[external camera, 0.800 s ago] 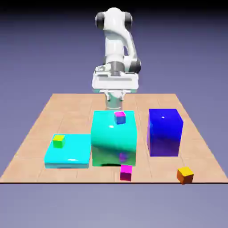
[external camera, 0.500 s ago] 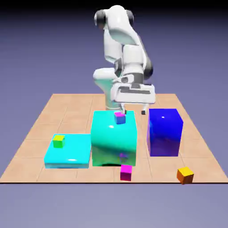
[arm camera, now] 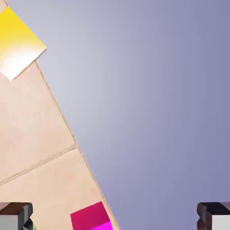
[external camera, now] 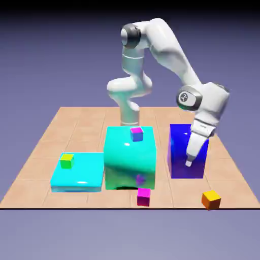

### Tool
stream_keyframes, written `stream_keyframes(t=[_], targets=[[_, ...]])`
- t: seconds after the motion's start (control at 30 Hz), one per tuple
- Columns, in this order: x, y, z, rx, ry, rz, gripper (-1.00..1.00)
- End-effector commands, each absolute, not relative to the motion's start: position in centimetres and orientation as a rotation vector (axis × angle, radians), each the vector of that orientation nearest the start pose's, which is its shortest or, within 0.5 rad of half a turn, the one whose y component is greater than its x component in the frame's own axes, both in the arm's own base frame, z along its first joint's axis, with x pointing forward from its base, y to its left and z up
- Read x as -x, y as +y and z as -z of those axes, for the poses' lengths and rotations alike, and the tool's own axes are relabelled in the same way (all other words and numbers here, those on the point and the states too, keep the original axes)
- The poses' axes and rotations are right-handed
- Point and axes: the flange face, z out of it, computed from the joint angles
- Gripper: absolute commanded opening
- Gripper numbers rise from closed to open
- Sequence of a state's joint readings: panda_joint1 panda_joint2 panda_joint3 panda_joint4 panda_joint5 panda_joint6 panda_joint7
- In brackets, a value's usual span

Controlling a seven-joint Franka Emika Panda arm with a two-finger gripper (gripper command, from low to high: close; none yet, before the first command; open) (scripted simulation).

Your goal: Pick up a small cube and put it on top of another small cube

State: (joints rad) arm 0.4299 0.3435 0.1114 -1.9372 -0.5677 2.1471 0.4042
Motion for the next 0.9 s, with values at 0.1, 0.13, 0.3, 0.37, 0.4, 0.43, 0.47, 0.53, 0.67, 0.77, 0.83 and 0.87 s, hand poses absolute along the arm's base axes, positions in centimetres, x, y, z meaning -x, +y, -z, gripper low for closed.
stream_keyframes(t=[0.1, 0.13, 0.3, 0.37, 0.4, 0.43, 0.47, 0.53, 0.67, 0.77, 0.83, 0.87], targets=[[-53.4, 33.3, -26.6, 3.511, -1.153, 0.003, 0.0], [-53.3, 34.4, -25.6, 3.519, -1.229, -0.033, 0.0], [-52.5, 39.1, -20.8, 3.541, -1.599, -0.212, 0.0], [-51.9, 40.9, -18.8, 3.542, -1.741, -0.284, 0.0], [-51.6, 41.7, -17.9, 3.541, -1.81, -0.321, 0.0], [-51.2, 42.5, -16.9, 3.539, -1.878, -0.359, 0.0], [-50.8, 43.3, -15.9, 3.537, -1.945, -0.396, 0.0], [-50.0, 44.7, -13.9, 3.531, -2.074, -0.473, 0.0], [-48.9, 46.1, -11.8, 3.522, -2.208, -0.56, 0.0], [-50.4, 42.0, -7.5, 3.521, -2.21, -0.559, 0.0], [-50.4, 42.0, -7.5, 3.521, -2.21, -0.559, -1.0], [-49.8, 43.8, -9.3, 3.524, -2.209, -0.558, -1.0]])
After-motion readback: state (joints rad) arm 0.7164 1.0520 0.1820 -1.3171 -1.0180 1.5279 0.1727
